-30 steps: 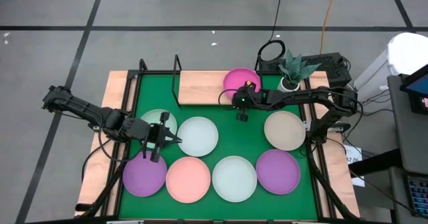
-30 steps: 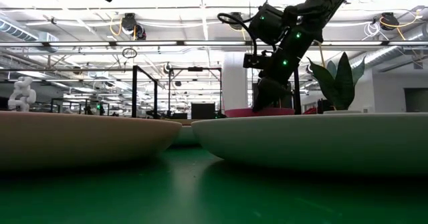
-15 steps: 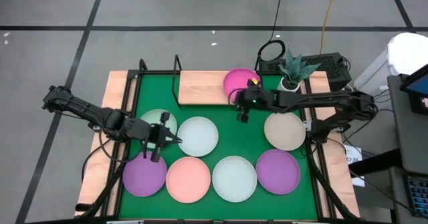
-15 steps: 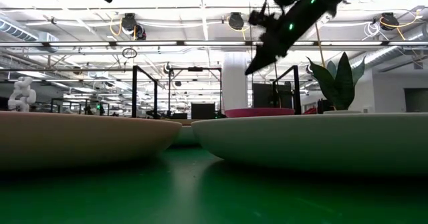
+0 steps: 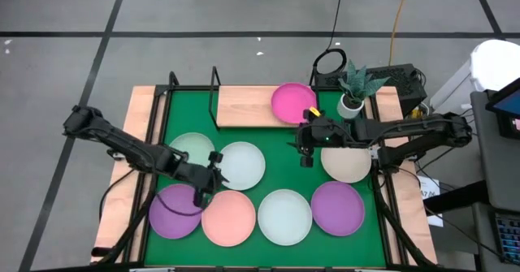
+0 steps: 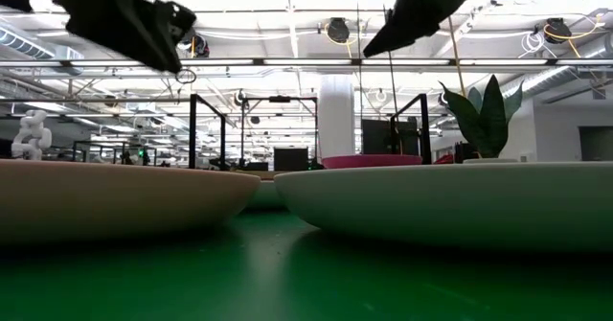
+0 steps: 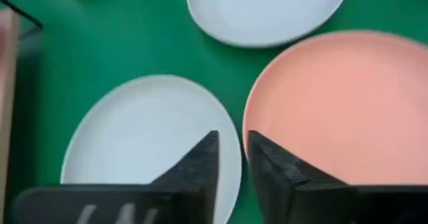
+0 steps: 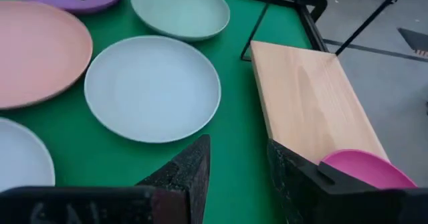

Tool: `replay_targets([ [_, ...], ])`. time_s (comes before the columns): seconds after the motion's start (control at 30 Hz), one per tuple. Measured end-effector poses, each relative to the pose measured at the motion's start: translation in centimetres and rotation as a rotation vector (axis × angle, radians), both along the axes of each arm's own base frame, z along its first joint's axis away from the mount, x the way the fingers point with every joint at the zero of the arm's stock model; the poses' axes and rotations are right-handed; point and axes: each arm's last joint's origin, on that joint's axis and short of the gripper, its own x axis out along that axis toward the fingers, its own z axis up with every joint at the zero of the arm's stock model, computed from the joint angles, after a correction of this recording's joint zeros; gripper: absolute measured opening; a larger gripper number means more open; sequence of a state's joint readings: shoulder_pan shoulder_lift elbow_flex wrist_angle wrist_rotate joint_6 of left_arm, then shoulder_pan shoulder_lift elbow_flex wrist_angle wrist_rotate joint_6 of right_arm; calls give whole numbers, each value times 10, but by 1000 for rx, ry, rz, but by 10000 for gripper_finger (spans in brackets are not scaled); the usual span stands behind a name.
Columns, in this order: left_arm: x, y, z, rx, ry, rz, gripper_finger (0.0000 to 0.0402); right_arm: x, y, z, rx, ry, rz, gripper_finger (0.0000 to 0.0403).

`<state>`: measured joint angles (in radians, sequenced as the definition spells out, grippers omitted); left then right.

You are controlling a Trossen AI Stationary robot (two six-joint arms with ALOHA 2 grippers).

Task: Place and stack plates onto a shelf
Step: Put the top gray plate on the shelf

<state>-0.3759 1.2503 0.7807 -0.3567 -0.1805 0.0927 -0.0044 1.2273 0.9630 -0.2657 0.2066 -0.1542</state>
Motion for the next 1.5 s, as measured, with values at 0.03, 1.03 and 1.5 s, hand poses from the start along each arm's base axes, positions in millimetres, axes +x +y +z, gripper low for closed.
replay_targets([
  [0.03,2,0,-3,4,14,5,111,0,0,0,-5,4,5,130],
  [1.03,10,12,-81,411,456,-172,165,1,0,-2,-18,18,14,130],
  [1.5,11,16,-82,445,460,-222,52,1,0,-3,-35,28,26,130],
])
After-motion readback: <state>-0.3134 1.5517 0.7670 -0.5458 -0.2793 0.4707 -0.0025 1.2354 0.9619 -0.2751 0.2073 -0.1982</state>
